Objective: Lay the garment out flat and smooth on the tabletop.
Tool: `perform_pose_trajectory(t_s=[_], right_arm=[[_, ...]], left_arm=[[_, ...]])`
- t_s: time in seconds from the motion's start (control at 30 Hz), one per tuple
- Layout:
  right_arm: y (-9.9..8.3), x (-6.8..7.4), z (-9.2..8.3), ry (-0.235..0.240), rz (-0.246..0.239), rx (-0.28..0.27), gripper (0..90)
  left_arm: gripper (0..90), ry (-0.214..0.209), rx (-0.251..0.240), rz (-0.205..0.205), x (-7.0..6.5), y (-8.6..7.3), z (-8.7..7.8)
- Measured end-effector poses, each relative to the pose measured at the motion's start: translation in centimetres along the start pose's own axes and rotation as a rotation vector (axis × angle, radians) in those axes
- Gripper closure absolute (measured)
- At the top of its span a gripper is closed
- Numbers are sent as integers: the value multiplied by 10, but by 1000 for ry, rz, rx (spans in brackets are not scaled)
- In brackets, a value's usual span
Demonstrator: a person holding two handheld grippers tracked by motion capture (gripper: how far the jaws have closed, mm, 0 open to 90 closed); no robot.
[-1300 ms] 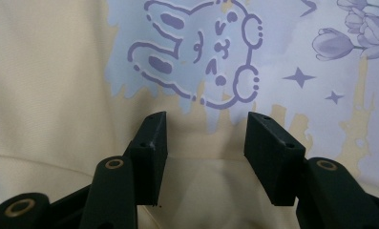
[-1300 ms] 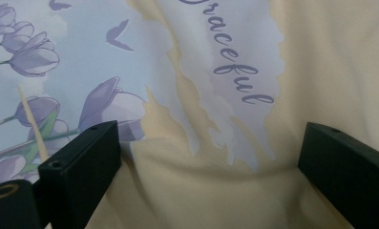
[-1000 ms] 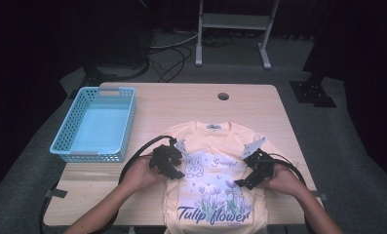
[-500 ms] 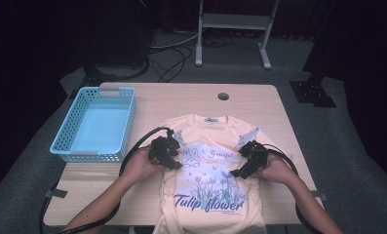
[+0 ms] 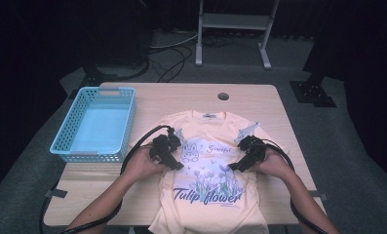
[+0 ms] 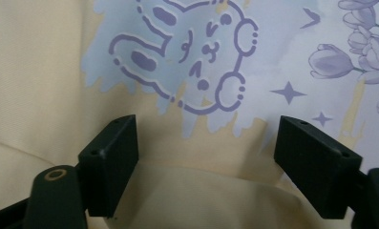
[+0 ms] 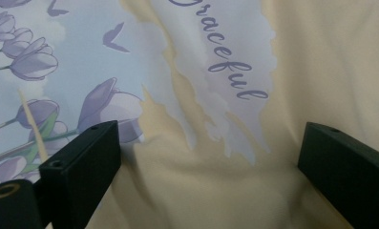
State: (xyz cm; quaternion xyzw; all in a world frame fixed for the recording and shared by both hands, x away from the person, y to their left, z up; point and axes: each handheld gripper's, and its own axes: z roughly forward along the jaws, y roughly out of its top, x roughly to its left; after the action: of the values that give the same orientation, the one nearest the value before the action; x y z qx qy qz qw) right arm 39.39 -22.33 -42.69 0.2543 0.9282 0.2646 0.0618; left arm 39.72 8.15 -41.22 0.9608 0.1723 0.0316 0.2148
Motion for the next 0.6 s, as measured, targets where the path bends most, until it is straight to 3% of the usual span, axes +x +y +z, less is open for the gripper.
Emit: perform_pose_trajectory(t_s=[0.23, 0.33, 0.43, 0.6], right_arm=[[-8, 11, -18, -14, 13, -35, 87], [-16, 31, -30, -15, -14, -42, 87], [-22, 47, -35, -7, -32, -43, 87], [-31, 74, -37, 9, -70, -31, 87]], left_arm=[[174, -23, -47, -32, -8, -8, -14], [174, -45, -81, -42, -22, -16, -21], [174, -52, -80, -26, -31, -20, -23], [174, -69, -92, 32, -64, -26, -23]])
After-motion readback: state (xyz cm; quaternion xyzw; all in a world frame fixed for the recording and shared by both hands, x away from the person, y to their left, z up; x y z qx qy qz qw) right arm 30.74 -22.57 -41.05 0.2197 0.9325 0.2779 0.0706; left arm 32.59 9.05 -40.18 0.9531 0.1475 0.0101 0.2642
